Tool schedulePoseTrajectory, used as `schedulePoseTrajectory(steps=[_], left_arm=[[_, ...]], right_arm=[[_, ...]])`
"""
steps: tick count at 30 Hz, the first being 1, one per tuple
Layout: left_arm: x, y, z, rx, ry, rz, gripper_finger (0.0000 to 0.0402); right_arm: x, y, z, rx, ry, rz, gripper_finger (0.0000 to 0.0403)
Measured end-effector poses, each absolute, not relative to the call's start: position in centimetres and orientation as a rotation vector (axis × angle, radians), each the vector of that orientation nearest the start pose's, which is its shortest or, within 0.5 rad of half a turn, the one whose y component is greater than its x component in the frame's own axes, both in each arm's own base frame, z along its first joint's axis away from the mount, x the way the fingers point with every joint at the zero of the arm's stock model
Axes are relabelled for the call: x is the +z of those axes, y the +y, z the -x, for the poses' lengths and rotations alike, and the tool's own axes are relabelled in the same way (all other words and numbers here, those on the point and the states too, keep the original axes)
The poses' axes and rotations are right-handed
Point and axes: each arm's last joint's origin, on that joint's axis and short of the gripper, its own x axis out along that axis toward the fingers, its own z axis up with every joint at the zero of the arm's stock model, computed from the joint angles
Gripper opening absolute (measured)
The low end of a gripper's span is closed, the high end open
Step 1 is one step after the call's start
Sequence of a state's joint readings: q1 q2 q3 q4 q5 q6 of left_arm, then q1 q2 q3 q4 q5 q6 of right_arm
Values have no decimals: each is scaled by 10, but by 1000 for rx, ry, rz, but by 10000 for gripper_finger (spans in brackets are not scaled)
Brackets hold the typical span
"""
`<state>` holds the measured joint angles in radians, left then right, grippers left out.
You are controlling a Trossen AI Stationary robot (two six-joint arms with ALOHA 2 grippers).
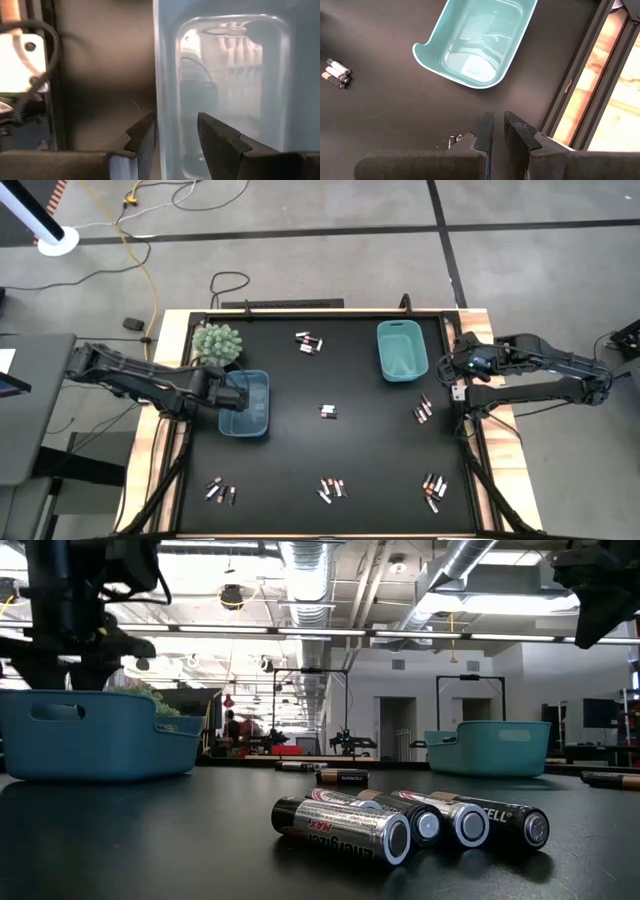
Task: Sort batteries
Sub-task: Prepare the bins
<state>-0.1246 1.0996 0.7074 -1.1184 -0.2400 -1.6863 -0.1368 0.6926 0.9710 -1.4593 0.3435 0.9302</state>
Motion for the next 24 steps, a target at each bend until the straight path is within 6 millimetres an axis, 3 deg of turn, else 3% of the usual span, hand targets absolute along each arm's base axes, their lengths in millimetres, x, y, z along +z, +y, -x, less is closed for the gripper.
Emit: schedulePoseTrajectory(steps=[6,13,19,24], left_arm=[[196,-13,-156,1229,968,1127,114],[196,-13,-156,1262,939,1177,9],[199,-10,-163,1243,877,1250,3],[219,5,-175,1216,746,1252,2]], right_arm=[[309,-19,-70,-924,893,-670,63],[309,-20,-70,-923,893,-669,63],[309,-20,-70,-933,887,-657,63],[310,-20,-70,-938,883,-652,63]])
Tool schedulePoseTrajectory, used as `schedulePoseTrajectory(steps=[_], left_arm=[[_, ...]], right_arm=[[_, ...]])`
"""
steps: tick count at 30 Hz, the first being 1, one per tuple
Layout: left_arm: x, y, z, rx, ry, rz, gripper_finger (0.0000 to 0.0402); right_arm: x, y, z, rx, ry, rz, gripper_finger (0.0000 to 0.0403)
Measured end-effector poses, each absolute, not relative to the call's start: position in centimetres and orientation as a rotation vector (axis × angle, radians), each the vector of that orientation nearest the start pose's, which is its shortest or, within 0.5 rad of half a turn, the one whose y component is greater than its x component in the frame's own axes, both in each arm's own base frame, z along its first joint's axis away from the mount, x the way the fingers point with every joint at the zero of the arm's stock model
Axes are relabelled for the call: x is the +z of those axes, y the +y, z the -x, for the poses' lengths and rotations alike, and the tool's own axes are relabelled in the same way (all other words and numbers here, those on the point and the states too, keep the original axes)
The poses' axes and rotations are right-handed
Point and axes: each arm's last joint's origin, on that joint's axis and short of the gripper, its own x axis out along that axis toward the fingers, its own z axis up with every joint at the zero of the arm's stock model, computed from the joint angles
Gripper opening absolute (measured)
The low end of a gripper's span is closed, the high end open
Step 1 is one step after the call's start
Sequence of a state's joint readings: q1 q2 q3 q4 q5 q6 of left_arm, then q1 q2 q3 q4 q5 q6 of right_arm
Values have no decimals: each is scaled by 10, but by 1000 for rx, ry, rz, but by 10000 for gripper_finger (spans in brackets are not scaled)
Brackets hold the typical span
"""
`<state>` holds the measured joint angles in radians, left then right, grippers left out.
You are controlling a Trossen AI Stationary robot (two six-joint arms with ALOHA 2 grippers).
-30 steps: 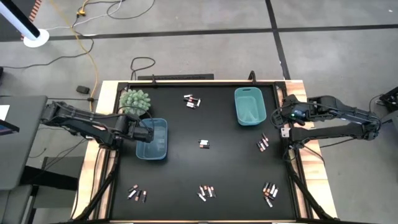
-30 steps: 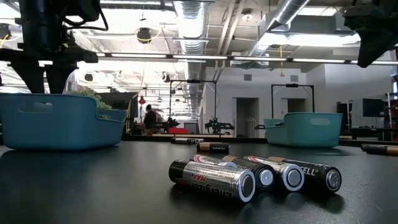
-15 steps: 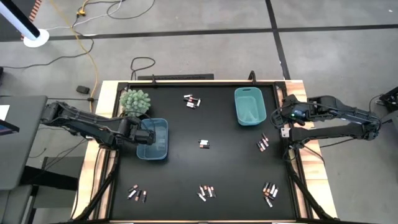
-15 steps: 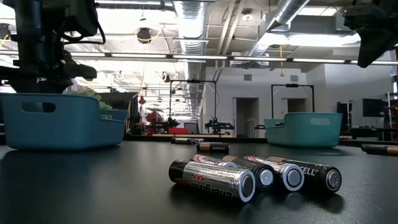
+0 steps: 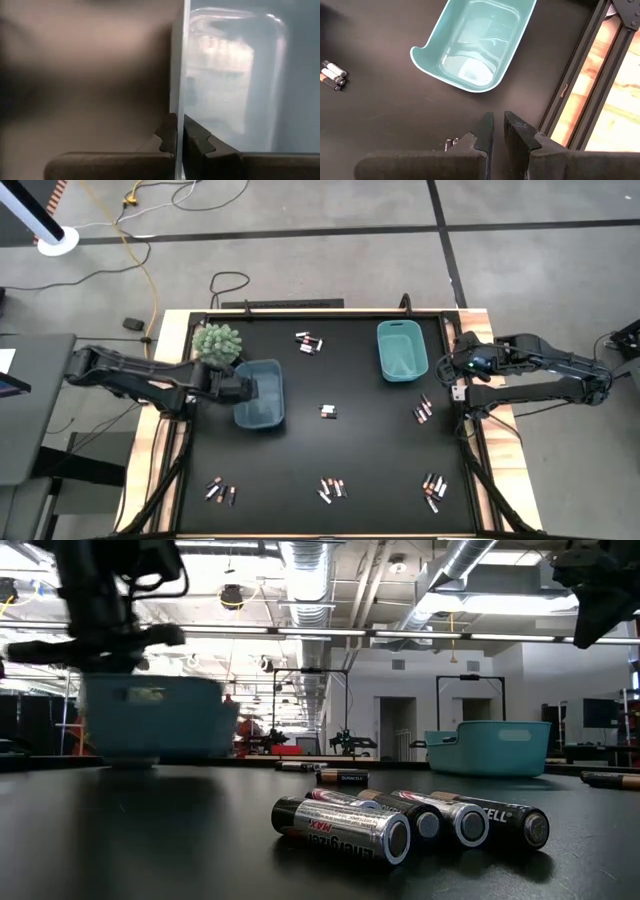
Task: Sort batteries
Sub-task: Prepare the bins
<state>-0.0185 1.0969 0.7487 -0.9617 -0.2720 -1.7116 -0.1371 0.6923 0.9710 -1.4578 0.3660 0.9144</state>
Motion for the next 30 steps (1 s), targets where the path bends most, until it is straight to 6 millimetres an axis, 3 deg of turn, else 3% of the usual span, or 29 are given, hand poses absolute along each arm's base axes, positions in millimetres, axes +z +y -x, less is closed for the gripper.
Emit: schedulePoseTrajectory(steps=[6,11,22,27,30], left_arm=[[242,37,-191,1157,576,1250,1],[255,67,-219,1075,480,1201,1],[269,135,-333,1016,556,1147,1],[267,152,-384,941,629,1096,0],[261,158,-405,962,693,1083,0]], right_arm=[[310,-20,-70,-936,886,-645,63],[310,-20,-70,-937,885,-643,63],[310,-20,-70,-938,884,-644,63],[310,-20,-70,-938,884,-644,63],[310,-20,-70,-938,884,-644,63]])
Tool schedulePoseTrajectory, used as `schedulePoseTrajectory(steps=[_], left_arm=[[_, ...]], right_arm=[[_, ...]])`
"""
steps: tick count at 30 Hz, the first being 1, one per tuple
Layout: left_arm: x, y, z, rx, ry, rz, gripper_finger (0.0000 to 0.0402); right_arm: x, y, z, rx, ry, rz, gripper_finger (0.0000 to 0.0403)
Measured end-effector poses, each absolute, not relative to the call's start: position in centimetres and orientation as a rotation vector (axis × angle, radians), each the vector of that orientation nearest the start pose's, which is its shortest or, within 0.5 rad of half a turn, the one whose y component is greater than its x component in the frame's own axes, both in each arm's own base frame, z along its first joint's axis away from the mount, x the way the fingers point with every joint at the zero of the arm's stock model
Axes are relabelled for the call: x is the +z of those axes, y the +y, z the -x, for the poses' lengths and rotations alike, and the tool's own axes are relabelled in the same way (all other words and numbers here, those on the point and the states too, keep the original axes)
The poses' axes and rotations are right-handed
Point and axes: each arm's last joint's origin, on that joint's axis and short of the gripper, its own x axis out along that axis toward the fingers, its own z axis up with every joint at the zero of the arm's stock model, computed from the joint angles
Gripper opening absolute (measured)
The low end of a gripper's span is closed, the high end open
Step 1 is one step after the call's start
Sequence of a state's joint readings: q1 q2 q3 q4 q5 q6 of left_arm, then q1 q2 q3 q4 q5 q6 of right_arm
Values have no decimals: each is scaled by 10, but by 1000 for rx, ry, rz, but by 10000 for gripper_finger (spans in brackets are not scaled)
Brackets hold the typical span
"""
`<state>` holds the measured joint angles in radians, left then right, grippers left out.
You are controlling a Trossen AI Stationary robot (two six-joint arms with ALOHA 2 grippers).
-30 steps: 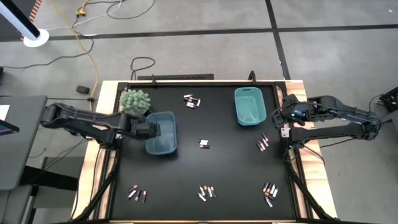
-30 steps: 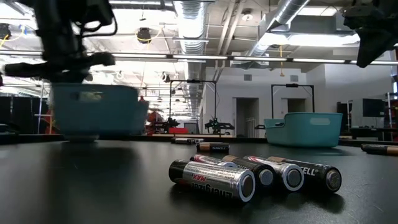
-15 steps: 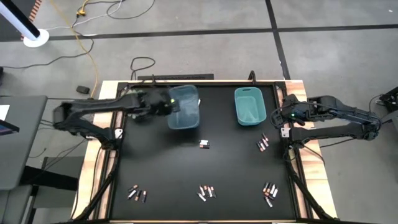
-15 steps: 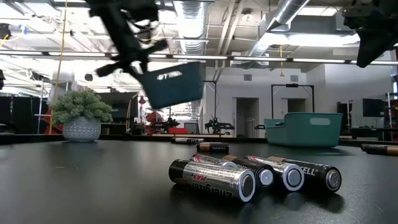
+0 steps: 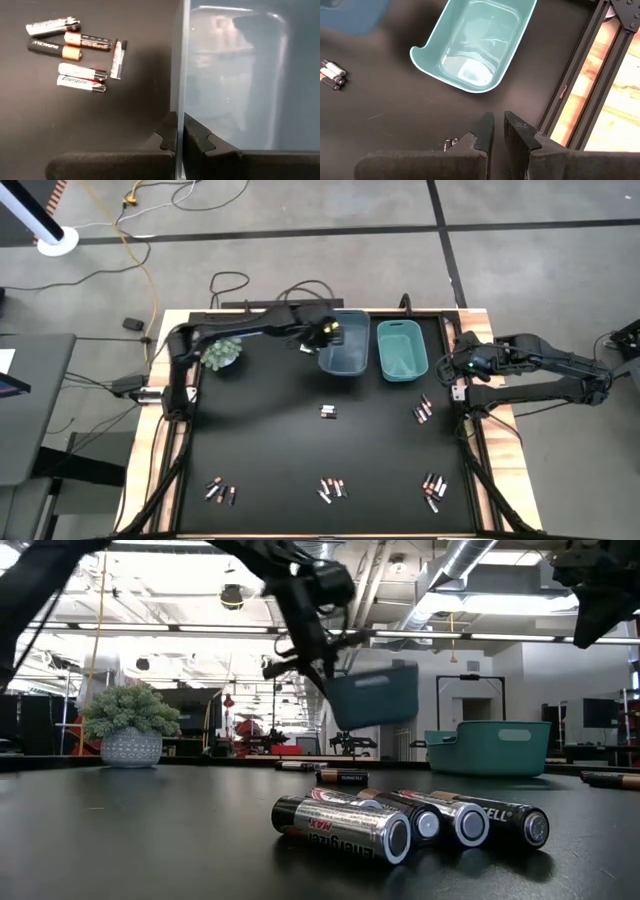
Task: Sort batteries
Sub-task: Prepare the bins
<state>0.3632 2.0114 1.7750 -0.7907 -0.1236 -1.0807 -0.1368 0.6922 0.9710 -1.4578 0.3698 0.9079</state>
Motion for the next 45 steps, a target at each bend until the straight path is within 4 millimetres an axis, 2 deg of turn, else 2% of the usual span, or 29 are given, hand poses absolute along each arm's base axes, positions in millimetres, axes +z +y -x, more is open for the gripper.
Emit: schedulePoseTrajectory(steps=[4,8,12,16,26,45], left_arm=[[246,161,-426,999,744,1101,0],[236,155,-444,1001,733,1148,0],[228,152,-455,1006,727,1164,0],[222,152,-454,1058,726,1186,0],[225,162,-451,1144,634,1250,0],[221,157,-445,1158,742,1176,0]], right_arm=[[310,-20,-70,-938,884,-644,63],[310,-20,-70,-938,885,-644,63],[310,-20,-70,-938,885,-644,63],[309,-20,-70,-938,886,-645,63],[309,-20,-69,-937,894,-644,63],[309,-20,-69,-939,891,-649,63]])
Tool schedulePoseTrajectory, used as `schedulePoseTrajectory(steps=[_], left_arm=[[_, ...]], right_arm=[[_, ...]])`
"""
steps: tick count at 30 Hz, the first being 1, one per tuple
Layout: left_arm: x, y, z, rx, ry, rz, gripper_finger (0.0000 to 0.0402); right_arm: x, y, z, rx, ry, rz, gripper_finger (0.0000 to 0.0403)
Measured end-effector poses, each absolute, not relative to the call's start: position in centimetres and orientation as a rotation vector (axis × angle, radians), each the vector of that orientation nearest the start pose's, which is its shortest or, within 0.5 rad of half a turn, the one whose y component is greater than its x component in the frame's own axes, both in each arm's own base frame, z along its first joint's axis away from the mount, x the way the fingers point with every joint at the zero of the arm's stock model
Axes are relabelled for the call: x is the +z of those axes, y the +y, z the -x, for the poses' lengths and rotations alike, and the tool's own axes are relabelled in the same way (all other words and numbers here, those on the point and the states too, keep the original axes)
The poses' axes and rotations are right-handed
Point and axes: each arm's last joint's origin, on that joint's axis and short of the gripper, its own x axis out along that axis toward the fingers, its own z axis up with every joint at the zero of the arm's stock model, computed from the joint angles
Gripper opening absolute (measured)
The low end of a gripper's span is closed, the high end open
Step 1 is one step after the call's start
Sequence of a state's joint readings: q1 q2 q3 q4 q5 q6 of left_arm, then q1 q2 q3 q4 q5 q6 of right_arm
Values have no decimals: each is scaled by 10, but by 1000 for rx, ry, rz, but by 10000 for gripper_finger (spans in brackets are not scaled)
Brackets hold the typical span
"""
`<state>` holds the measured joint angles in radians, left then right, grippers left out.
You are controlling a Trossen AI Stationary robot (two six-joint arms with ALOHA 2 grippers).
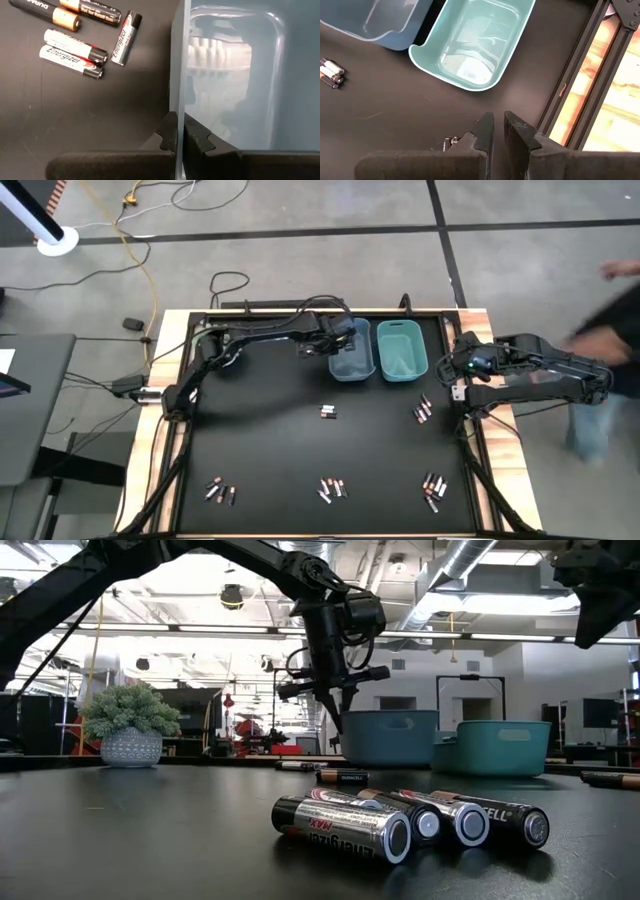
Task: Sort batteries
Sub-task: Prepare the bins
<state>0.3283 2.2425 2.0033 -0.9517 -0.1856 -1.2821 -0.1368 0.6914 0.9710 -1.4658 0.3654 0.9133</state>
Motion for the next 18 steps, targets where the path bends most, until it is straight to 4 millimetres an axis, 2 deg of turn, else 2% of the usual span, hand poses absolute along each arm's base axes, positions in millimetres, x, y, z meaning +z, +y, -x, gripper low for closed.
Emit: schedulePoseTrajectory(steps=[13,18], left_arm=[[222,157,-448,1154,701,1190,0],[216,156,-447,1173,712,1198,0]], right_arm=[[309,-20,-69,-942,888,-654,63],[309,-20,-69,-942,888,-654,63]])
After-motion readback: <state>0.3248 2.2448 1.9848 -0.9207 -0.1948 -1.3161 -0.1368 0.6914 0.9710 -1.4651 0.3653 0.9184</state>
